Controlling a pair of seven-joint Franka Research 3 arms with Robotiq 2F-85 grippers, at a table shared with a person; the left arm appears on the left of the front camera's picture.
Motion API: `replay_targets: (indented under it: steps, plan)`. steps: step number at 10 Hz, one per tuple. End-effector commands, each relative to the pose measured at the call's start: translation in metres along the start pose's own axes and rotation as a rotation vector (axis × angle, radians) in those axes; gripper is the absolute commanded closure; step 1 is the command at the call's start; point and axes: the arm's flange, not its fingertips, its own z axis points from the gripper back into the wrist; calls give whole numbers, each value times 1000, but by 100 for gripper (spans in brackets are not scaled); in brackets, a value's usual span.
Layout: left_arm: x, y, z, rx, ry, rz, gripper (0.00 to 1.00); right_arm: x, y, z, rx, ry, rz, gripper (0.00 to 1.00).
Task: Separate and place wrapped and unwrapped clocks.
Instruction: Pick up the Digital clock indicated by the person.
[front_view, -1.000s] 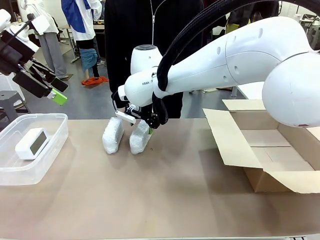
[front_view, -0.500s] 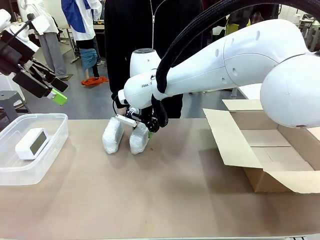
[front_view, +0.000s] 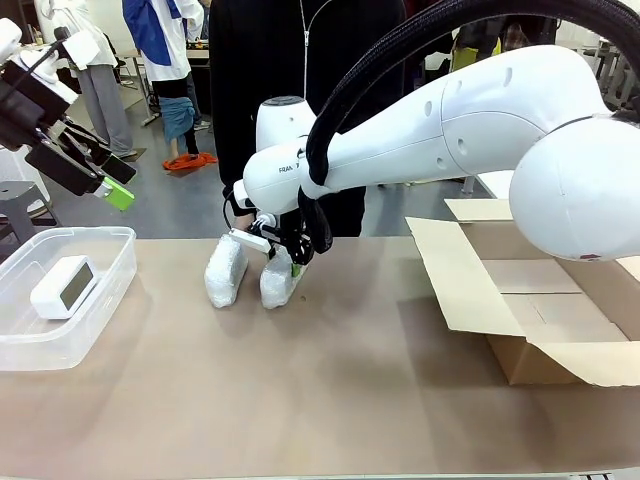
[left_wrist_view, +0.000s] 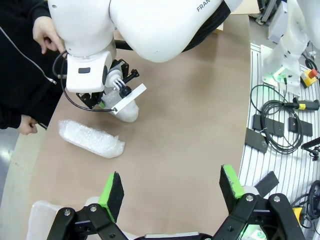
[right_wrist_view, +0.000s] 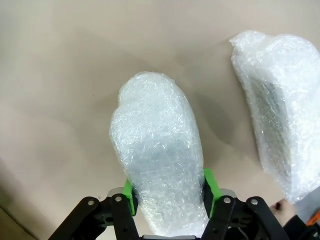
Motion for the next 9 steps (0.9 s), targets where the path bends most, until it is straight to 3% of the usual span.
replay_targets:
  steps: [1,2,3,4,5,9]
  plan:
    - [3,0,2,-9,-5,10,0,-4,4,-5,30,10,25,56]
    - [3,0,2,-9,-5,10,0,-4,6,-2,25,4,16,85]
    - [3,0,2,-9,-5,10,0,-4,7,2,22,-5,21,74]
    - [3,0,2,-9,-5,10,0,-1,11,13,12,-25,35,100]
    - [3,0,2,-9,-5,10,0,4,18,35,-1,-66,51,85]
    - [3,0,2,-9,-5,10,0,27,45,142,-14,-95,-100,85]
